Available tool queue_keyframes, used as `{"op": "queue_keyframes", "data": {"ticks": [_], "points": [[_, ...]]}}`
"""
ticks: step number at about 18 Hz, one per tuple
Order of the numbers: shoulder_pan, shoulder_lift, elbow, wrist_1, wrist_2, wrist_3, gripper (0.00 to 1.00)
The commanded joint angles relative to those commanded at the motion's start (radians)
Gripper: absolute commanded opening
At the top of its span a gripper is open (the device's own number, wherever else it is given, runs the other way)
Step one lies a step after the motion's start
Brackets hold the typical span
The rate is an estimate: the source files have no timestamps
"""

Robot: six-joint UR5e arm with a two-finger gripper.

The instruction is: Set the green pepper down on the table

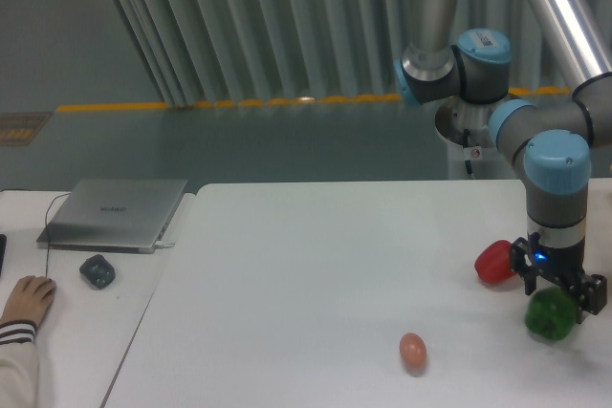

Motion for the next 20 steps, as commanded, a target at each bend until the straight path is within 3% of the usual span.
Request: {"op": "queue_keyframes", "data": {"ticks": [4,6,9,16,20], "points": [[0.018,0.050,0.023,-0.011,-0.005,0.055,1.00],[0.049,0.072,0.029,-0.021,-0.011,0.196,1.00],[0.110,0.083,0.058,-0.096,-0.034,0.372,1.00],[0.181,0.040,0.158,-0.199,-0.044,0.714,1.00],[0.195,-0.009,0.175,-0.206,-0.048,0.816,1.00]]}}
